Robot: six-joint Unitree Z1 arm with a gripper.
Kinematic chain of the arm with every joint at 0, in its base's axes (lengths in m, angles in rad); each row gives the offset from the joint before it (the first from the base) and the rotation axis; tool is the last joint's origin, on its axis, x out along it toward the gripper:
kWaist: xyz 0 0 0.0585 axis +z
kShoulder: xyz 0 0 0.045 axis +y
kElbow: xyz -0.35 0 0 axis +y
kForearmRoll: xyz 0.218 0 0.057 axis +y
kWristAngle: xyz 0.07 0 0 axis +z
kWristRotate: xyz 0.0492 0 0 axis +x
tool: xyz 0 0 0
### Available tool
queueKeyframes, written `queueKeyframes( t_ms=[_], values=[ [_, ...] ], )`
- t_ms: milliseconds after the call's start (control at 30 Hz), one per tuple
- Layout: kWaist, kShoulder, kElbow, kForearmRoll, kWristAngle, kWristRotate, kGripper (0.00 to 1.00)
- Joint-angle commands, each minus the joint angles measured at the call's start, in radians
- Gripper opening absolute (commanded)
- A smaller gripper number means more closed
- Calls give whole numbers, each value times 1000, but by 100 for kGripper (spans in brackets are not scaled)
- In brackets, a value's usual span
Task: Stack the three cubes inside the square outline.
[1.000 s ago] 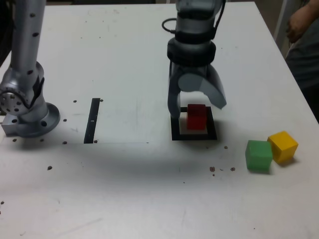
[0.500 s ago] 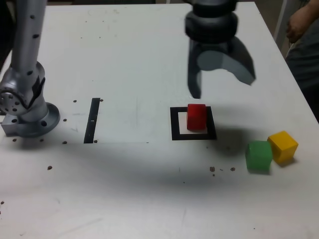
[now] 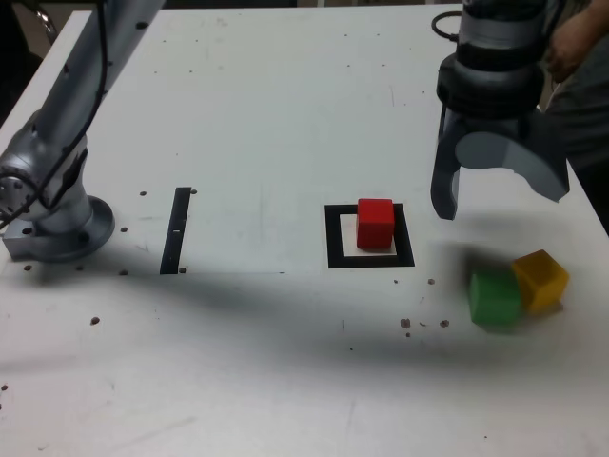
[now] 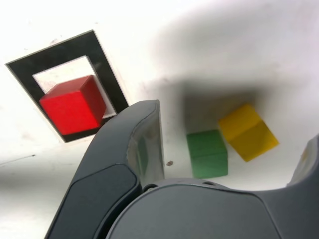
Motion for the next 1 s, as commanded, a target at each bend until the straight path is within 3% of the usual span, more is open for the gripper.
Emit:
queueKeyframes(
  t_ms=[0, 333, 667, 967],
  values=[
    [-12, 30, -48, 8, -6, 7, 100],
    [-40, 138, -220, 33, -17, 33, 100],
    [-41, 168, -257, 47, -17, 85, 100],
    [-50, 167, -258, 53, 3, 269, 100]
  ],
)
